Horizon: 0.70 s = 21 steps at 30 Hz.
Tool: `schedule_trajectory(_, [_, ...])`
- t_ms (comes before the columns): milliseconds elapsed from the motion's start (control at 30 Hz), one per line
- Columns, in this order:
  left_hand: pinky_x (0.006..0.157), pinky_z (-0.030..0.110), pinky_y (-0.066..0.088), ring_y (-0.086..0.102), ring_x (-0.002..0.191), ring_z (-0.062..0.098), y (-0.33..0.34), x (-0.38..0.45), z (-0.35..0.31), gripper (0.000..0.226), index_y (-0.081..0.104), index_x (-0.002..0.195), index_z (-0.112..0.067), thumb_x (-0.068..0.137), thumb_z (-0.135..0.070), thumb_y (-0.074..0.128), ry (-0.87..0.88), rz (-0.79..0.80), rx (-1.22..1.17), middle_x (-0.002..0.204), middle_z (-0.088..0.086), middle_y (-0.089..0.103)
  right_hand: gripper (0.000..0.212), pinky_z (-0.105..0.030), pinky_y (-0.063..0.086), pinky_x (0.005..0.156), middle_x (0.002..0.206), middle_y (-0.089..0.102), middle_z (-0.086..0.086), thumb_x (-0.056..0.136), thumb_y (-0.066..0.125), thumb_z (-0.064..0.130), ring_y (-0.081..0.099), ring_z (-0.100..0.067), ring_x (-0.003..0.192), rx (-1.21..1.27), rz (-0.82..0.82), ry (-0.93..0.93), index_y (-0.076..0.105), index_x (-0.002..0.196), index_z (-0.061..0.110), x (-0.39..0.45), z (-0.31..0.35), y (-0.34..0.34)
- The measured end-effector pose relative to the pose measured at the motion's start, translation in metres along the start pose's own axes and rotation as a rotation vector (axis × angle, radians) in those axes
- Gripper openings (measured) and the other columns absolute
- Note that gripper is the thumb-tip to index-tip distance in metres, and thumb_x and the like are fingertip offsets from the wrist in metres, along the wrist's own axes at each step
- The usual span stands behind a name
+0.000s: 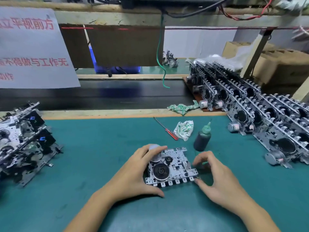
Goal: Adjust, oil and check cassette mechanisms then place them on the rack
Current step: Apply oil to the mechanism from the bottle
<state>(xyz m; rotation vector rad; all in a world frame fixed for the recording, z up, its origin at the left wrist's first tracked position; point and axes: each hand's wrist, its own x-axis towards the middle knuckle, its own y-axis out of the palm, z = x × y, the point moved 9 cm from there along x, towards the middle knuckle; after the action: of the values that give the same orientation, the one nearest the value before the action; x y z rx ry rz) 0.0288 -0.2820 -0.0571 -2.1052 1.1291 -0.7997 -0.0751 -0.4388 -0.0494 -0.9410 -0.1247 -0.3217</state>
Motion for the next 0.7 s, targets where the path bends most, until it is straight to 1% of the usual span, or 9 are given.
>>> schedule_trajectory(133, [0.108, 0.006, 0.018, 0.021, 0.134, -0.010, 0.000, 0.000, 0.000, 0.110, 0.009, 0.135, -0.066, 0.056, -0.056, 0.084, -0.024, 0.006, -0.071, 0.137, -0.043, 0.017, 0.056, -0.006, 0.037, 0.087, 0.103, 0.054, 0.027, 0.073, 0.070, 0.010, 0.050, 0.009, 0.100, -0.011, 0.051, -0.031, 0.041, 0.105, 0.045, 0.001, 0.007, 0.002])
schedule_trajectory(200, [0.108, 0.007, 0.018, 0.021, 0.133, -0.010, -0.001, 0.001, -0.001, 0.108, 0.010, 0.132, -0.069, 0.057, -0.052, 0.086, -0.031, 0.014, -0.085, 0.136, -0.044, 0.017, 0.060, -0.002, 0.033, 0.086, 0.104, 0.053, 0.028, 0.072, 0.068, 0.010, 0.049, 0.013, 0.101, -0.019, 0.069, -0.044, 0.039, 0.109, 0.047, 0.001, 0.009, 0.004])
schedule_trajectory(300, [0.108, 0.007, 0.018, 0.019, 0.134, -0.012, 0.000, 0.000, -0.003, 0.112, 0.007, 0.134, -0.068, 0.057, -0.049, 0.087, -0.040, 0.034, -0.089, 0.136, -0.045, 0.015, 0.063, -0.002, 0.032, 0.086, 0.106, 0.051, 0.028, 0.072, 0.065, 0.010, 0.047, 0.014, 0.101, -0.025, 0.087, -0.041, 0.037, 0.113, 0.049, 0.001, 0.010, 0.005])
schedule_trajectory(367, [0.107, 0.007, 0.019, 0.022, 0.132, -0.012, -0.001, 0.000, -0.005, 0.112, 0.007, 0.136, -0.064, 0.057, -0.045, 0.085, -0.050, 0.012, -0.053, 0.135, -0.044, 0.017, 0.061, -0.003, 0.033, 0.085, 0.107, 0.049, 0.030, 0.071, 0.059, 0.015, 0.046, 0.013, 0.101, -0.035, 0.091, -0.034, 0.034, 0.114, 0.051, 0.001, 0.011, 0.005])
schedule_trajectory(433, [0.108, 0.013, 0.024, 0.026, 0.129, -0.011, -0.003, 0.002, -0.009, 0.104, 0.013, 0.136, -0.058, 0.059, -0.039, 0.079, -0.051, -0.029, -0.011, 0.134, -0.040, 0.022, 0.060, -0.007, 0.035, 0.085, 0.109, 0.046, 0.032, 0.071, 0.056, 0.019, 0.045, 0.012, 0.102, -0.042, 0.094, -0.029, 0.033, 0.114, 0.053, 0.002, 0.012, 0.005])
schedule_trajectory(500, [0.109, 0.020, 0.026, 0.029, 0.128, -0.009, -0.003, 0.004, -0.011, 0.096, 0.020, 0.134, -0.054, 0.059, -0.037, 0.077, -0.054, -0.040, 0.001, 0.135, -0.035, 0.026, 0.059, -0.012, 0.037, 0.086, 0.110, 0.046, 0.032, 0.071, 0.055, 0.019, 0.045, 0.012, 0.102, -0.036, 0.094, -0.038, 0.034, 0.115, 0.052, 0.002, 0.014, 0.005])
schedule_trajectory(567, [0.111, 0.023, 0.026, 0.028, 0.130, -0.009, -0.003, 0.004, -0.007, 0.097, 0.021, 0.134, -0.053, 0.058, -0.042, 0.080, -0.062, -0.020, -0.015, 0.135, -0.038, 0.025, 0.059, -0.015, 0.038, 0.086, 0.110, 0.047, 0.029, 0.070, 0.053, 0.017, 0.046, 0.009, 0.103, -0.019, 0.094, -0.035, 0.035, 0.115, 0.050, 0.003, 0.014, 0.004])
schedule_trajectory(633, [0.110, 0.019, 0.024, 0.025, 0.132, -0.010, -0.003, 0.002, -0.002, 0.106, 0.016, 0.135, -0.057, 0.055, -0.053, 0.084, -0.067, 0.004, -0.033, 0.134, -0.044, 0.021, 0.060, -0.016, 0.039, 0.087, 0.110, 0.049, 0.027, 0.070, 0.050, 0.013, 0.047, 0.006, 0.103, -0.003, 0.095, -0.032, 0.035, 0.116, 0.049, 0.003, 0.013, 0.004])
schedule_trajectory(700, [0.108, 0.013, 0.023, 0.025, 0.132, -0.012, -0.004, 0.001, 0.001, 0.108, 0.013, 0.133, -0.064, 0.052, -0.058, 0.084, -0.080, 0.002, -0.046, 0.134, -0.046, 0.021, 0.062, -0.015, 0.039, 0.087, 0.110, 0.051, 0.024, 0.068, 0.046, 0.009, 0.048, 0.003, 0.104, 0.024, 0.096, -0.027, 0.036, 0.116, 0.047, 0.002, 0.011, 0.004])
